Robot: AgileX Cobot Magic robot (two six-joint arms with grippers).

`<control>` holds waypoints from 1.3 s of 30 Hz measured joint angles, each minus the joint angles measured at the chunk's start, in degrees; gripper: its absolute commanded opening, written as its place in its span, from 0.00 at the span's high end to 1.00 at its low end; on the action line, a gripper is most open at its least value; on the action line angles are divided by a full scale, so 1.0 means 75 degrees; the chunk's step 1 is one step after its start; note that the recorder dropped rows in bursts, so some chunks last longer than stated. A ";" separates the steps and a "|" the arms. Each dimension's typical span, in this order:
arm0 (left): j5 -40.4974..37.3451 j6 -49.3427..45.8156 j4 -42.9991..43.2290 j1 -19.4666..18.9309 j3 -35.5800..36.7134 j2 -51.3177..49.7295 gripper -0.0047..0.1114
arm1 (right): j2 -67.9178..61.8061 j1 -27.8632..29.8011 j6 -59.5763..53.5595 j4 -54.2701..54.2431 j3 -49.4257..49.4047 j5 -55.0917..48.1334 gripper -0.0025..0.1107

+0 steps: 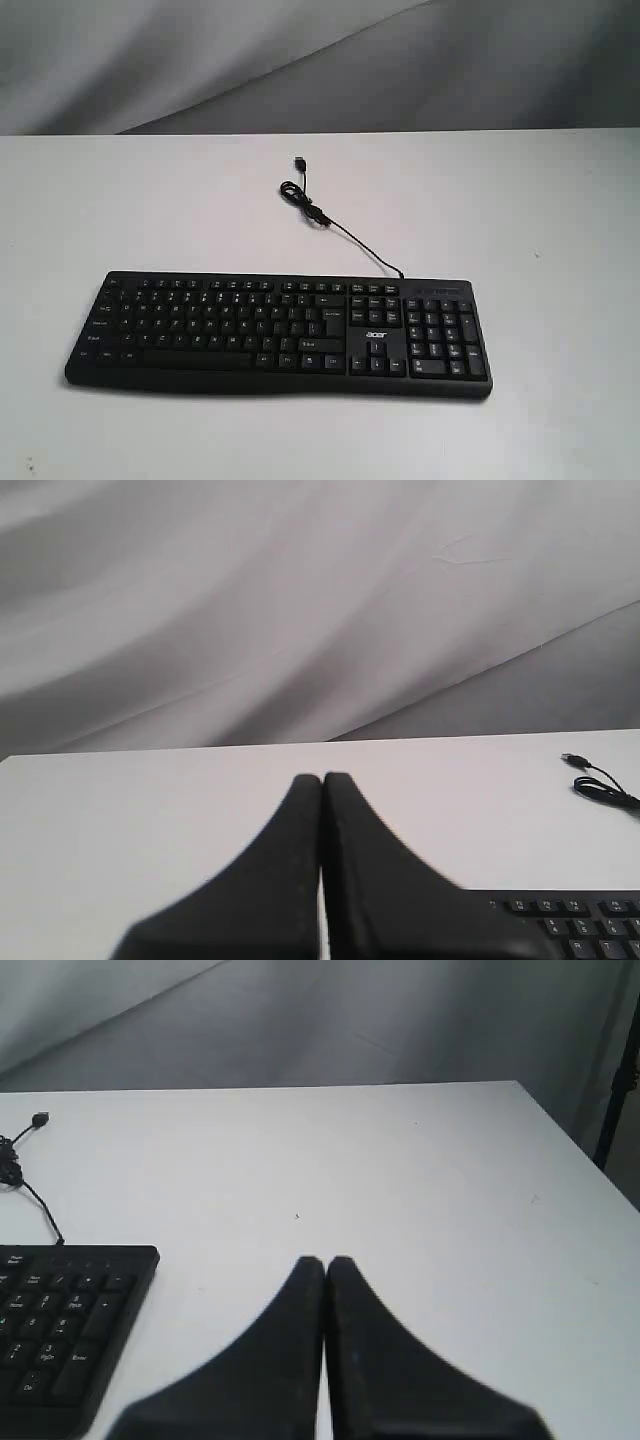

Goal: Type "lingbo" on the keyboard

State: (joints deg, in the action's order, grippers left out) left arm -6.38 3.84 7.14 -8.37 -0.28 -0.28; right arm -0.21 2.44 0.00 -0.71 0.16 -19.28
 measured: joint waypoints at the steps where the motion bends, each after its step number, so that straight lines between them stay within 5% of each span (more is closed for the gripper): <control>1: 0.0000 0.0000 0.0000 0.0000 0.0000 0.0000 0.96 | 0.0000 0.0000 0.0000 0.0017 0.0000 0.0000 0.98; 8: 0.0000 0.0000 0.0000 0.0000 0.0000 0.0000 0.96 | 0.0005 0.0000 0.0182 0.0094 0.0000 0.4396 0.98; 13: 0.0000 0.0000 0.0000 0.0000 0.0000 0.0000 0.96 | -0.0038 0.0000 0.2434 -0.0027 0.0400 0.7234 0.98; 19: 0.0000 0.0000 0.0000 0.0000 0.0000 0.0000 0.96 | -0.3903 0.0000 0.2620 0.0413 0.5723 0.2570 0.98; 22: 0.0000 0.0000 0.0000 0.0000 0.0000 0.0000 0.96 | -0.5709 0.0000 0.2620 0.0143 0.7378 0.1624 0.98; 30: 0.0000 0.0000 0.0000 0.0000 0.0000 0.0000 0.96 | -0.9160 -0.0017 0.1759 -0.0365 1.0075 0.1457 0.98; 39: 0.0000 0.0000 0.0000 0.0000 0.0000 0.0000 0.96 | -1.2377 -0.0580 -0.3335 -0.1688 1.2051 -0.4106 0.98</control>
State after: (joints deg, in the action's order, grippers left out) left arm -6.38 3.84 7.14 -8.37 -0.28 -0.28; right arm -93.04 -1.91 -25.01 -13.37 90.54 -50.08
